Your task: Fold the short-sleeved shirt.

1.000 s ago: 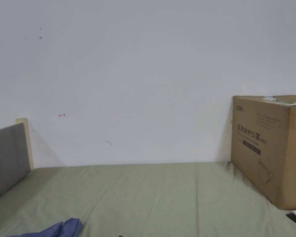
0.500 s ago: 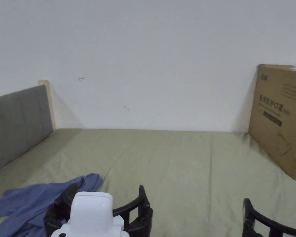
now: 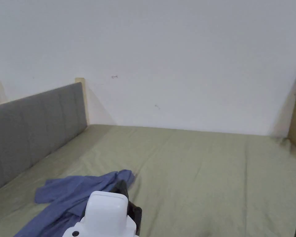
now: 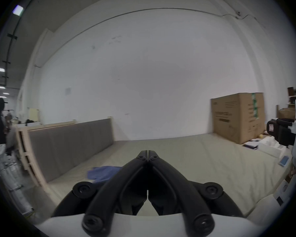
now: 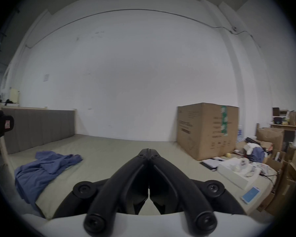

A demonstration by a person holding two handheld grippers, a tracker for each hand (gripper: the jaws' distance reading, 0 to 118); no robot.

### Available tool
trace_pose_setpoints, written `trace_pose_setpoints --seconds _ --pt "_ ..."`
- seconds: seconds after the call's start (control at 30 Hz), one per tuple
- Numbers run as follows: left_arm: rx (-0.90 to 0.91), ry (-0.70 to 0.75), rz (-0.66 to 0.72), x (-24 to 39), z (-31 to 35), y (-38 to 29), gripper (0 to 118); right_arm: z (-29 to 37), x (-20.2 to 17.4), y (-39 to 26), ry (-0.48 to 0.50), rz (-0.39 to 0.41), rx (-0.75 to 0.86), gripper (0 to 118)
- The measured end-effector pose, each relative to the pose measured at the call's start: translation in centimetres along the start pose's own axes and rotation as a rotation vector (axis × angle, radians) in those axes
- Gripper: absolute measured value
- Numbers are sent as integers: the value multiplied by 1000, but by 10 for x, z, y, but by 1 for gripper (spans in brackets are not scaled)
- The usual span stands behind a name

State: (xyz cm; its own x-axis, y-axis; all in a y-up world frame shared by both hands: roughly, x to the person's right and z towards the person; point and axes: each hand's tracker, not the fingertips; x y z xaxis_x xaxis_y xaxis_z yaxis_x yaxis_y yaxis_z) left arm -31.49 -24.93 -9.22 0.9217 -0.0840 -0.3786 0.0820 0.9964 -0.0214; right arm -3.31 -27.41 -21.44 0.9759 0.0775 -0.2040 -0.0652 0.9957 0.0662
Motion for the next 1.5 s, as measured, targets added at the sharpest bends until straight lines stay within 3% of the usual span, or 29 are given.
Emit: trace_pose_setpoints --seconds 0.23,0.33,0.43,0.57,0.63,0.77,0.83,0.87,0.9,0.97,1.0,1.1,1.27,1.3,1.37,1.43,1.5 --pt "-7 418 34 -113 51 2 0 -15 -118 11 383 -38 -6 0" --pt "-23 486 25 -130 58 -4 0 -17 -148 12 422 -43 -7 0" --pt "-33 486 40 -131 49 -13 0 -24 -155 11 472 -56 -11 0" --pt "-64 346 160 -135 0 -13 0 -39 -137 10 467 -64 -31 0" --pt "-165 240 246 -150 -52 -8 0 -49 -121 9 444 -59 -69 0" --pt "-565 -14 451 -187 -198 -32 0 -72 -94 -3 415 -31 -168 0" --pt "-869 -122 526 -197 -277 -68 0 -85 -84 -13 395 -20 -226 0" --pt "-984 -145 518 -200 -309 -89 15 -90 -82 -18 385 -13 -255 0" --pt "-1059 -136 504 -200 -334 -107 41 -96 -80 -23 379 -8 -290 0" --pt "-1124 -45 403 -195 -374 -142 108 -111 -75 -35 386 -25 -361 0" --pt "-1126 20 338 -194 -390 -155 117 -116 -74 -41 389 -37 -390 0" --pt "-1056 93 211 -190 -426 -181 118 -131 -68 -57 395 -67 -459 0" --pt "-1262 75 222 -184 -455 -235 118 -141 -74 -79 406 -51 -511 0" --pt "-1255 56 272 -186 -455 -246 118 -142 -75 -82 413 -48 -521 0" --pt "-1148 87 287 -189 -445 -239 118 -143 -76 -85 432 -58 -538 0" --pt "-1160 75 261 -187 -442 -237 118 -141 -79 -85 445 -76 -543 0" --pt "-1160 99 257 -184 -439 -229 109 -138 -78 -84 450 -84 -544 0"
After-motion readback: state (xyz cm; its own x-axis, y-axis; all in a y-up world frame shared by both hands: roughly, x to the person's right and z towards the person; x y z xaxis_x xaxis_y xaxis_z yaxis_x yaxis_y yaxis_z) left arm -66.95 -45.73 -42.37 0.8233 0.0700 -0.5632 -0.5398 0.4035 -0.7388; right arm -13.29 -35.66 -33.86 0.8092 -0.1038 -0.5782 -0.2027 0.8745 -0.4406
